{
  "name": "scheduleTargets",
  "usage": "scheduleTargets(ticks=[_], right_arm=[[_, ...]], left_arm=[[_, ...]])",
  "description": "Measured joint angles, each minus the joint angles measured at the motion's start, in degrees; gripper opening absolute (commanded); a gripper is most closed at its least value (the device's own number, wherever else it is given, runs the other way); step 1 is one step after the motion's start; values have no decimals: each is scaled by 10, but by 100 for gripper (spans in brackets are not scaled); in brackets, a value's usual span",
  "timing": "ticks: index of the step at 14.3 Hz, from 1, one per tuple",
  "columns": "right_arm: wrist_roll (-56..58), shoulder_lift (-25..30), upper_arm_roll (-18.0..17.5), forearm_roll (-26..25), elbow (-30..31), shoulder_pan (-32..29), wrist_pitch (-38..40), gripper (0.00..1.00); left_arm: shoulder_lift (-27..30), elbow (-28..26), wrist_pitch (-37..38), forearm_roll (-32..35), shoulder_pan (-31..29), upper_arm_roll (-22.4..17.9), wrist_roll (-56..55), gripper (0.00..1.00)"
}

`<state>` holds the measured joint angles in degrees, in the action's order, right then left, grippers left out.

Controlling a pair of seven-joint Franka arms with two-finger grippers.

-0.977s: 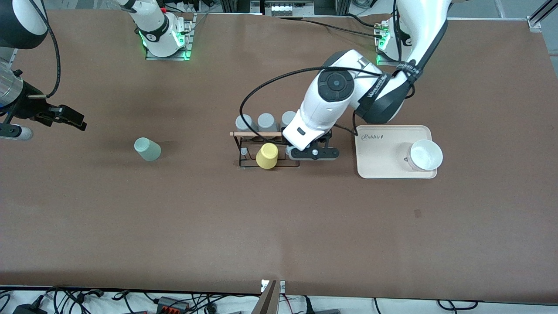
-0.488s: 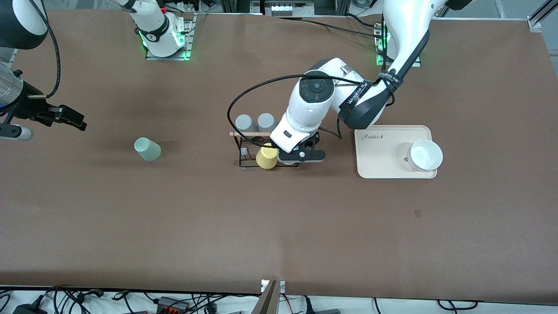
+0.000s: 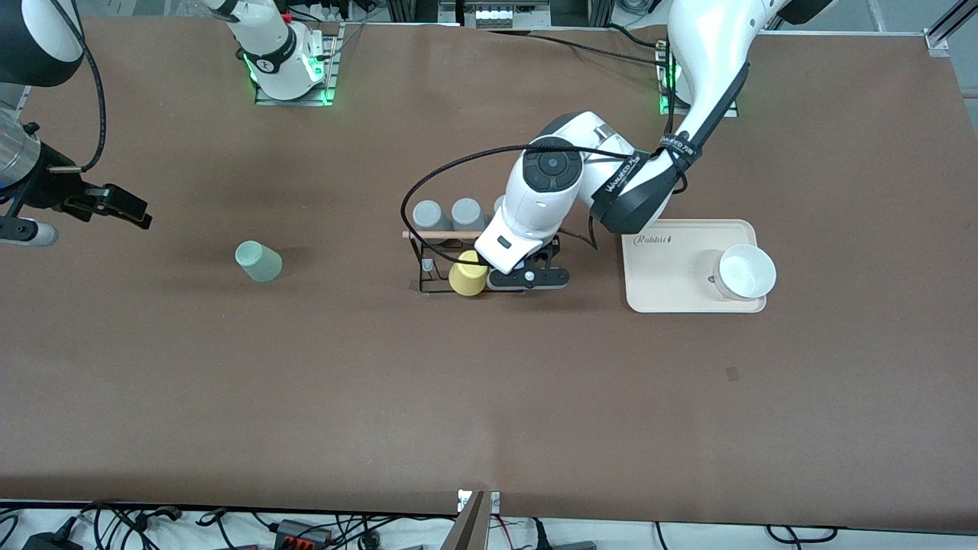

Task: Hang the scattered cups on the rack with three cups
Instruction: 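Carry the blue cup with the left gripper to the rack, then hang the blue cup on a rack peg beside the yellow cup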

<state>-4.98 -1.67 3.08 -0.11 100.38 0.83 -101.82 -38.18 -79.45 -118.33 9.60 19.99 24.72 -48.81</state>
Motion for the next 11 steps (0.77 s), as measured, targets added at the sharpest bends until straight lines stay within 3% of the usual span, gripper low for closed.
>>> scheduleTargets(ticks=[11], right_arm=[[0, -3, 2, 0, 0, -1, 0, 100]], left_arm=[[-31, -2, -13, 17, 11, 0, 1, 31]])
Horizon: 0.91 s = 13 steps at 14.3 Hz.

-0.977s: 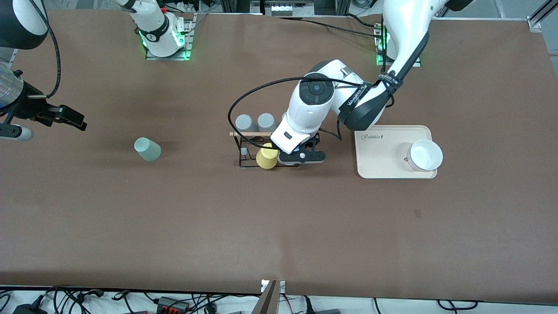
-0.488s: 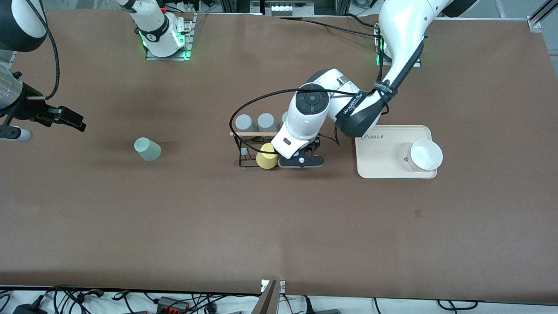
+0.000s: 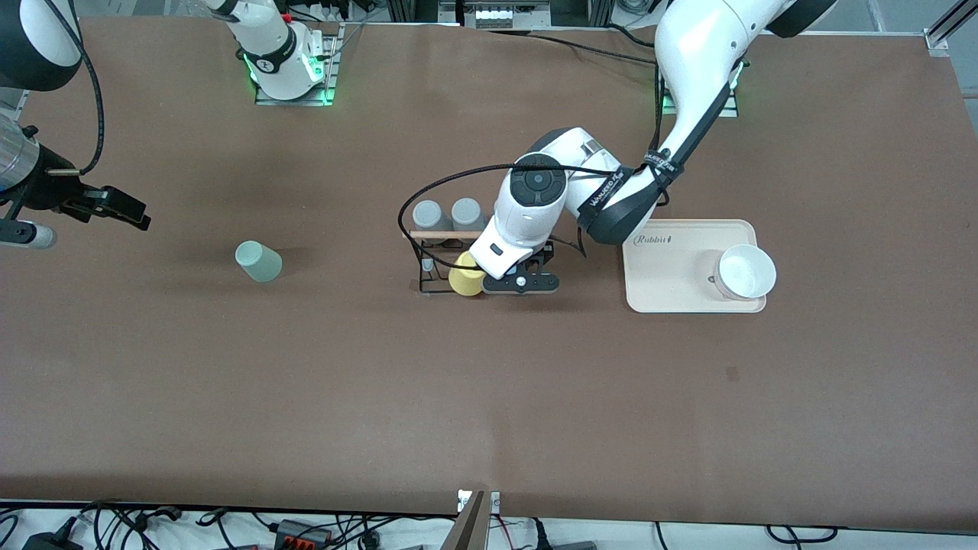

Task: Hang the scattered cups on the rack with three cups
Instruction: 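Hang the blue cup on a rack peg beside the yellow cup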

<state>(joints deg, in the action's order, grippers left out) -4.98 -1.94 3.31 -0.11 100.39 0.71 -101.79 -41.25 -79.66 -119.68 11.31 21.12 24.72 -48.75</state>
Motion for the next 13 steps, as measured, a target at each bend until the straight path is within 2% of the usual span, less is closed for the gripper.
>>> scheduleTargets(ticks=[3, 4, 7, 9, 13], right_arm=[[0, -6, 1, 0, 0, -1, 2, 100], [0, -8, 2, 0, 0, -2, 6, 100], [0, -9, 3, 0, -3, -13, 21, 100], [0, -10, 2, 0, -8, -13, 23, 100], [0, -12, 1, 1, -18, -13, 25, 100]], left_arm=[[-6, -1, 0, 3, 3, 0, 5, 34], [-6, -2, 0, 6, 4, 0, 6, 43], [-7, -3, 0, 11, 4, 0, 6, 45], [-7, -3, -1, 11, 4, 0, 7, 100], [-5, -2, -1, 11, 4, 0, 7, 100]])
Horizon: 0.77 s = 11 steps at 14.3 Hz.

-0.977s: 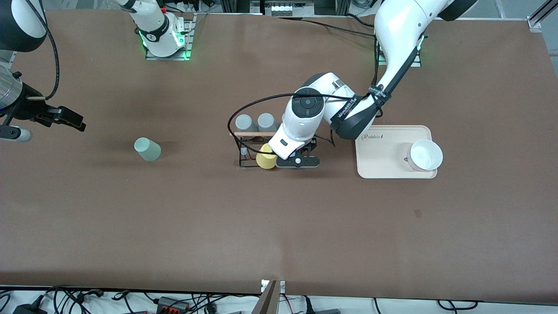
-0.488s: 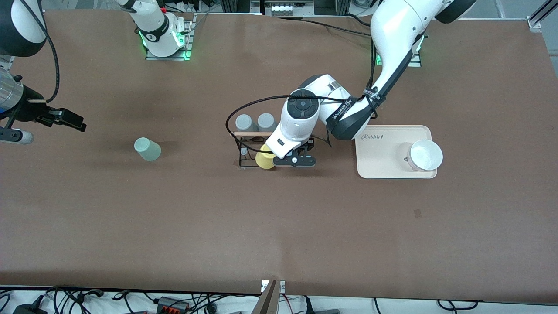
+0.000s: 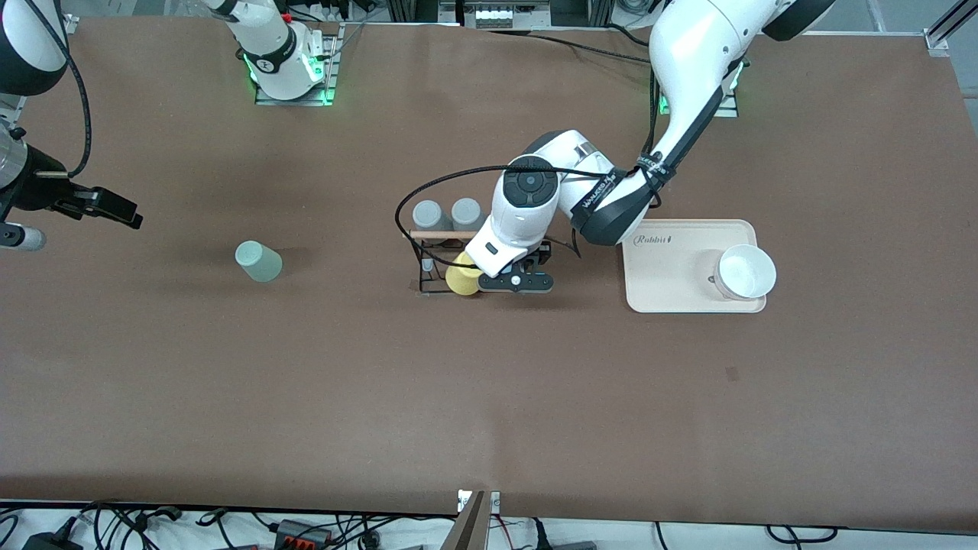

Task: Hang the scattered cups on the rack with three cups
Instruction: 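Hang the blue cup on a rack peg beside the yellow cup, then open the left gripper off the blue cup while the right gripper reaches out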

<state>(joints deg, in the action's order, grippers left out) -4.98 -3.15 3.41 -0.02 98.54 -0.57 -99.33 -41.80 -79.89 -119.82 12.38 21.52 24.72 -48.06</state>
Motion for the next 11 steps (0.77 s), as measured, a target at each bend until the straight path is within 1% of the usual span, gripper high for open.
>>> scheduleTargets(ticks=[3, 7, 9, 11], right_arm=[[0, -15, 1, 0, 0, -1, 2, 100], [0, -58, -3, 12, 3, 4, -9, 100], [-1, -79, -5, 14, 6, 11, -20, 100], [-1, -86, -5, 14, 7, 14, -20, 100]], left_arm=[[1, 1, 0, 0, 0, 0, 0, 100], [9, 4, 4, 0, -2, 1, 1, 100], [31, 10, 42, 1, -6, 0, 7, 100], [67, 19, 95, 11, -14, -1, 18, 100]])
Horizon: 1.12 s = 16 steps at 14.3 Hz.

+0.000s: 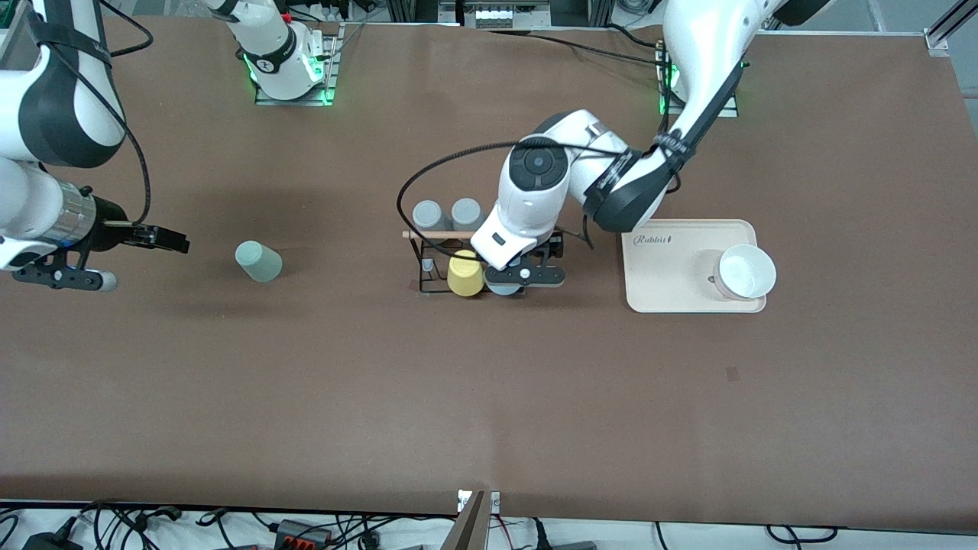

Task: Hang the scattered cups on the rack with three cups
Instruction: 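Open the left gripper off the blue cup while the right gripper reaches out, then retract the left arm while the right gripper approaches the mint cup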

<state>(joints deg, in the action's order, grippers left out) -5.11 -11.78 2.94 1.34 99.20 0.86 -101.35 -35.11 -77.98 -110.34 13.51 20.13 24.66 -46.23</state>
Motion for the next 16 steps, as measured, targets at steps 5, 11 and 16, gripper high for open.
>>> scheduleTargets(ticks=[5, 11, 16], right_arm=[[0, 4, 0, 0, 54, 0, -52, 100], [2, 1, -2, 0, 170, 21, -197, 100], [40, -13, -1, -1, 215, 31, -267, 100]], left_arm=[[98, 4, 141, 2, -40, -1, 77, 100], [169, 4, 258, 3, -165, -3, 260, 100], [206, 3, 297, -55, -256, -9, 358, 100]])
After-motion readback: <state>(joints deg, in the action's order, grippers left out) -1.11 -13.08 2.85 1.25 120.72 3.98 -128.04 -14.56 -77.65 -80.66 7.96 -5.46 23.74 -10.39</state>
